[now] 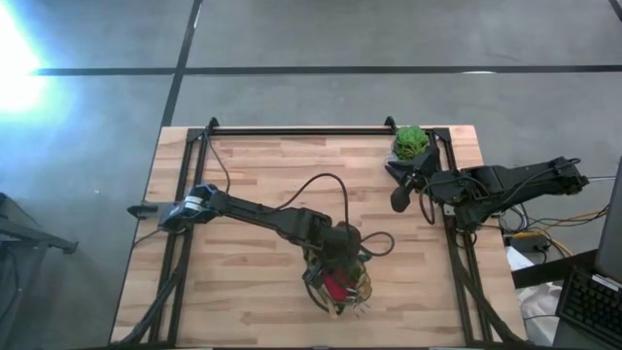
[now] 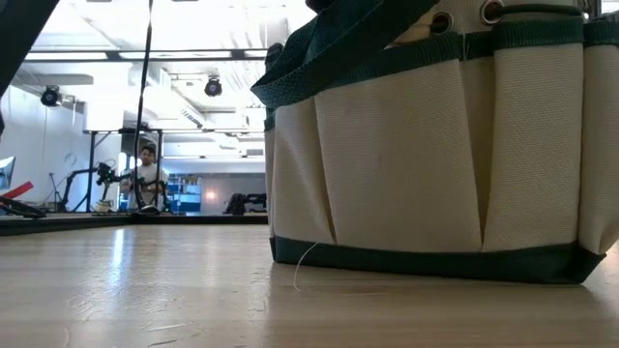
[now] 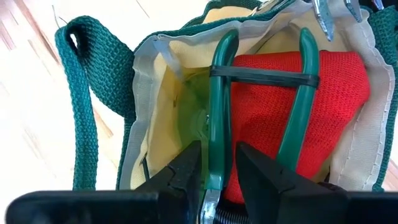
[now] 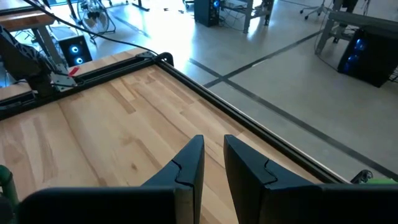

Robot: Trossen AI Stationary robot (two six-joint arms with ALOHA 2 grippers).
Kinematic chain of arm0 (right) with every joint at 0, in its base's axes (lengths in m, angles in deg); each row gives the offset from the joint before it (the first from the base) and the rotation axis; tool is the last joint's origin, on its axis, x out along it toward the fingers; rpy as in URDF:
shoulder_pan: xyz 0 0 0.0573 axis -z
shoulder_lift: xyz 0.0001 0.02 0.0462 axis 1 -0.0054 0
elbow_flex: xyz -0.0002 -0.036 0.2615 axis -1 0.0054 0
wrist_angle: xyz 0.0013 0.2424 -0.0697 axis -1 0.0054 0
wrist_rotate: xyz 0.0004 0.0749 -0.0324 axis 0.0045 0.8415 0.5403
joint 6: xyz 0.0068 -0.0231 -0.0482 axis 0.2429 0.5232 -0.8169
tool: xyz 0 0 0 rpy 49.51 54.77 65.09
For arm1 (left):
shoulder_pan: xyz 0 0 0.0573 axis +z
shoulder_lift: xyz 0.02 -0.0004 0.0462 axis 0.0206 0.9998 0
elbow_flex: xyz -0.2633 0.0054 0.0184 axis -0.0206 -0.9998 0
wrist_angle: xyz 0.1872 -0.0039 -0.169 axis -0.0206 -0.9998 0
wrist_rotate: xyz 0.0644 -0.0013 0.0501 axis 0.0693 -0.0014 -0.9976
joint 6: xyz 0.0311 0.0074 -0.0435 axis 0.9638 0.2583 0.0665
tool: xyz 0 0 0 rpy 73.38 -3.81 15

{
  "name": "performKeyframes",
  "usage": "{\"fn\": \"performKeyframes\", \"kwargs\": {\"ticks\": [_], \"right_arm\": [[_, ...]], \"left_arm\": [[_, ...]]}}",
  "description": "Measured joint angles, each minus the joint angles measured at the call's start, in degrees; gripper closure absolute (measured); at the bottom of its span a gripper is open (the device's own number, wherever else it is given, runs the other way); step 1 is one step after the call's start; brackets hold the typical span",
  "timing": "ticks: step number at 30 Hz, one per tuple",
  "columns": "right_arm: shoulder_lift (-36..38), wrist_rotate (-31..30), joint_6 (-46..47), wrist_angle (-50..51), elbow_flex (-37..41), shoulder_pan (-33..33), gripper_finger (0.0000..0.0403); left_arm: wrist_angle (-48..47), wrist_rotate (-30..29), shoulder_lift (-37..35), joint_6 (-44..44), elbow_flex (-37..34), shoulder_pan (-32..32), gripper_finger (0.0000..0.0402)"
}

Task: Pick & Place Garden tools in Gardening bag
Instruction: Return to Home Position

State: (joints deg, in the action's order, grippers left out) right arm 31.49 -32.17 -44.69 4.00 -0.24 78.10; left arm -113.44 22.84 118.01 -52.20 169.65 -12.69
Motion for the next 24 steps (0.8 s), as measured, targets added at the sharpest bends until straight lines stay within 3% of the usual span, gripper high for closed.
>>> {"fn": "performKeyframes", "kwargs": {"ticks": [14, 24], "right_arm": [[0.00, 0.02, 0.02, 0.02, 0.00, 0.02, 0.0346], [0.00, 0.04, 0.07, 0.02, 0.00, 0.02, 0.0346]], "left_arm": [[-0.66, -0.34, -0.04, -1.29, 2.81, 0.00, 0.0302], [-6.47, -0.36, -0.13, -1.29, 7.81, 0.08, 0.0305]]}}
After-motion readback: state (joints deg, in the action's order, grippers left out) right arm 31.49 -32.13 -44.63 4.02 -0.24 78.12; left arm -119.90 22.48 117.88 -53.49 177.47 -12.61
